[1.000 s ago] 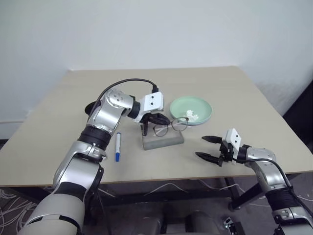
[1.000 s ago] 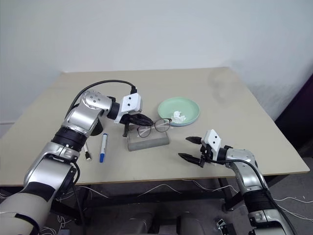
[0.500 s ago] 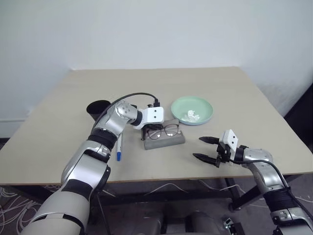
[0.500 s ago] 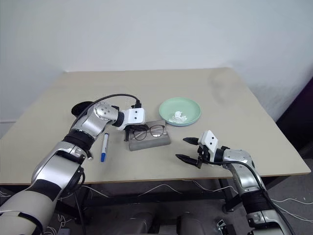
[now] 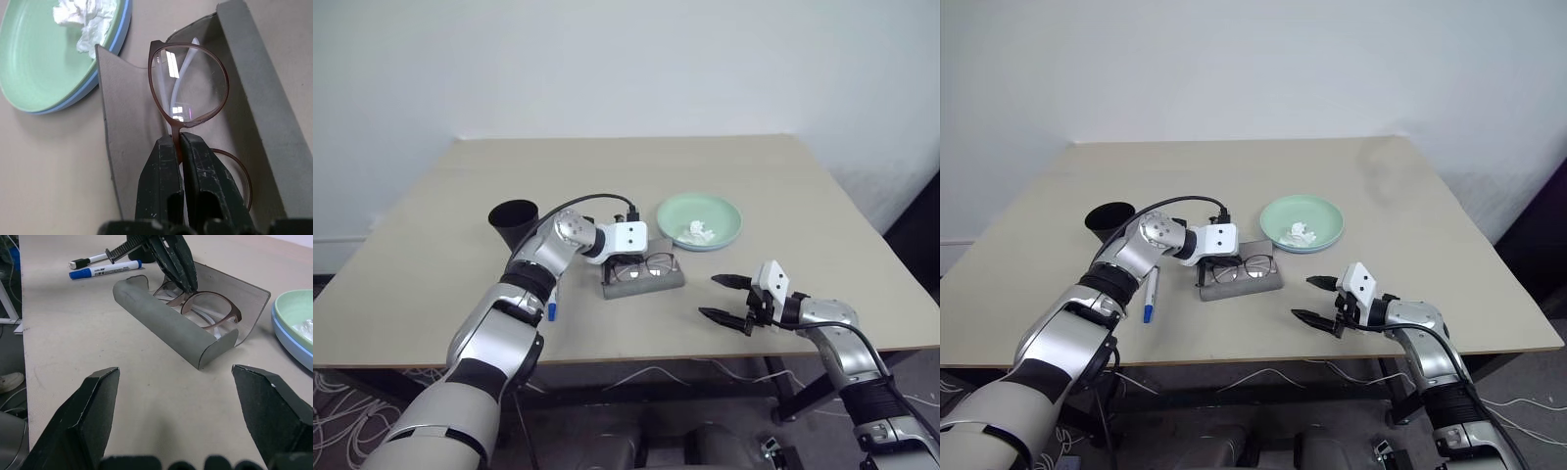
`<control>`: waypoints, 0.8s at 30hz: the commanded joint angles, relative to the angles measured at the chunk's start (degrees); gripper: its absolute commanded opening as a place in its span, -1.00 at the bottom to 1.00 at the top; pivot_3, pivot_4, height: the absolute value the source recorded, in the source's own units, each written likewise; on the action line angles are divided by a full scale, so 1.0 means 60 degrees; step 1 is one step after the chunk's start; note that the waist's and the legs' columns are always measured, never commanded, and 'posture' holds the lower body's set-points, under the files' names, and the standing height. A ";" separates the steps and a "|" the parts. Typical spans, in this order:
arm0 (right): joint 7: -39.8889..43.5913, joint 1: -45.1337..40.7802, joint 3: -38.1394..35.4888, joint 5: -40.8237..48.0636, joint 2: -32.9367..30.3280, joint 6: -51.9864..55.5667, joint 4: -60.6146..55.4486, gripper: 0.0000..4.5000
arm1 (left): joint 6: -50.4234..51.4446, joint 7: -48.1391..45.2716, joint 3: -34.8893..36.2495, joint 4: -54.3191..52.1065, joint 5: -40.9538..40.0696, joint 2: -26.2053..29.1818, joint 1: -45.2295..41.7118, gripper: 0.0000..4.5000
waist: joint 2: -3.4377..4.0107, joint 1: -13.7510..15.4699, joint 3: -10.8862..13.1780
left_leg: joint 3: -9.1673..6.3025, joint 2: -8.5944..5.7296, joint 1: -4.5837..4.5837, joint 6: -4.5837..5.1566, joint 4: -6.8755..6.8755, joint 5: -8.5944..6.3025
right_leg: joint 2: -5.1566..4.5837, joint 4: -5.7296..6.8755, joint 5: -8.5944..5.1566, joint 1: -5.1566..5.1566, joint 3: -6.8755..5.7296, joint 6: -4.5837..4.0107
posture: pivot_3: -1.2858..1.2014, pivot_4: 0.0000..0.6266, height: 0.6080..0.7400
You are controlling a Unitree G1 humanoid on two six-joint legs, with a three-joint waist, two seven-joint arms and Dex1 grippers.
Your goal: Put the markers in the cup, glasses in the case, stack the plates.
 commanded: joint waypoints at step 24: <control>0.0097 -0.0403 0.0087 -0.0085 0.0103 -0.0539 0.0181 0.77 | 0.0933 -0.0147 0.1148 -0.0755 -0.0933 -0.0106 -0.0550 -0.12 | -0.0001 0.0002 0.0000 | -0.0013 0.0000 0.0005 0.0000 0.0005 0.0000 | 0.0001 0.0001 0.0000 0.0008 -0.0012 0.0000 | 0.03 -1.00 0.95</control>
